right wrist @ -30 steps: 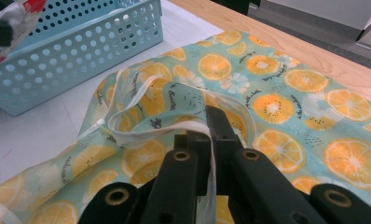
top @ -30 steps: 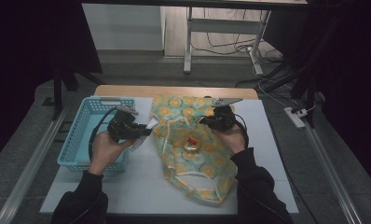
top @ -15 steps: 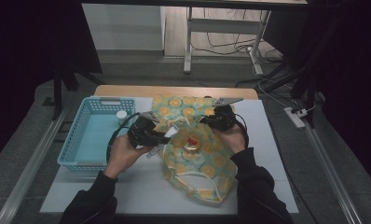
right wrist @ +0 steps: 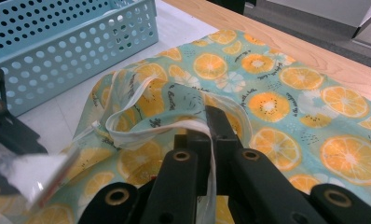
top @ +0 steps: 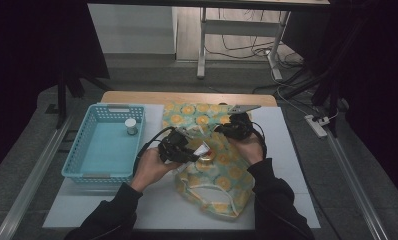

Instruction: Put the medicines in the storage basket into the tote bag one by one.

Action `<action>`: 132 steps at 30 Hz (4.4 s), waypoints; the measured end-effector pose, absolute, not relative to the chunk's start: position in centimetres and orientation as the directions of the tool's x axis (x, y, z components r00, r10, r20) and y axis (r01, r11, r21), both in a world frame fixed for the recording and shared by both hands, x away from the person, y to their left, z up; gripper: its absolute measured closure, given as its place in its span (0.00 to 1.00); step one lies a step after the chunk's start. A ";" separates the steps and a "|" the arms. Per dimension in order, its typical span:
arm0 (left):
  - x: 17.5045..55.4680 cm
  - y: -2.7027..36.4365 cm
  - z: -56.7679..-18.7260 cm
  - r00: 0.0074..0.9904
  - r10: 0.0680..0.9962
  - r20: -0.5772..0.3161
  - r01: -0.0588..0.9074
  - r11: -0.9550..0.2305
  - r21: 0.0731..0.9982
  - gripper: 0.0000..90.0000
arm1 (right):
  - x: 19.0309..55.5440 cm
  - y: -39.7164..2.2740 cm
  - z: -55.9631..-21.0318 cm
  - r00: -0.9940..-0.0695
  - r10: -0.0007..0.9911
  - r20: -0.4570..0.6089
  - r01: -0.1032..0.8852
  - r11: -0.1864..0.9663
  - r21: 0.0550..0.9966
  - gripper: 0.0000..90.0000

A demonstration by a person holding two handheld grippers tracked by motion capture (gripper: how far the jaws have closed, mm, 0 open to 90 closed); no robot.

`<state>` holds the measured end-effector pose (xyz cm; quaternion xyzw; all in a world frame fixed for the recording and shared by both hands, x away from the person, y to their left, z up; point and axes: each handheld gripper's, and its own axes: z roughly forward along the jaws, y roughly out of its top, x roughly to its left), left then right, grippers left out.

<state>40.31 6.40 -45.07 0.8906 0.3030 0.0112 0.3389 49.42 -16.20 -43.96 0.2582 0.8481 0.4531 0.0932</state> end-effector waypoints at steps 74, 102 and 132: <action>46.4 3.3 -47.6 0.781 0.615 -0.104 0.537 -0.579 0.614 0.48 | 49.6 -15.9 -44.7 -0.842 0.535 0.068 0.359 0.463 0.810 0.99; 44.5 9.3 -45.0 0.801 0.544 -0.249 0.536 -0.467 0.703 0.03 | 49.5 -15.9 -44.6 -0.844 0.533 0.064 0.355 0.465 0.811 0.99; 44.5 22.3 -43.2 0.648 0.743 -0.170 0.571 -0.326 0.753 0.00 | 49.4 -15.7 -44.6 -0.848 0.525 0.064 0.353 0.472 0.808 0.99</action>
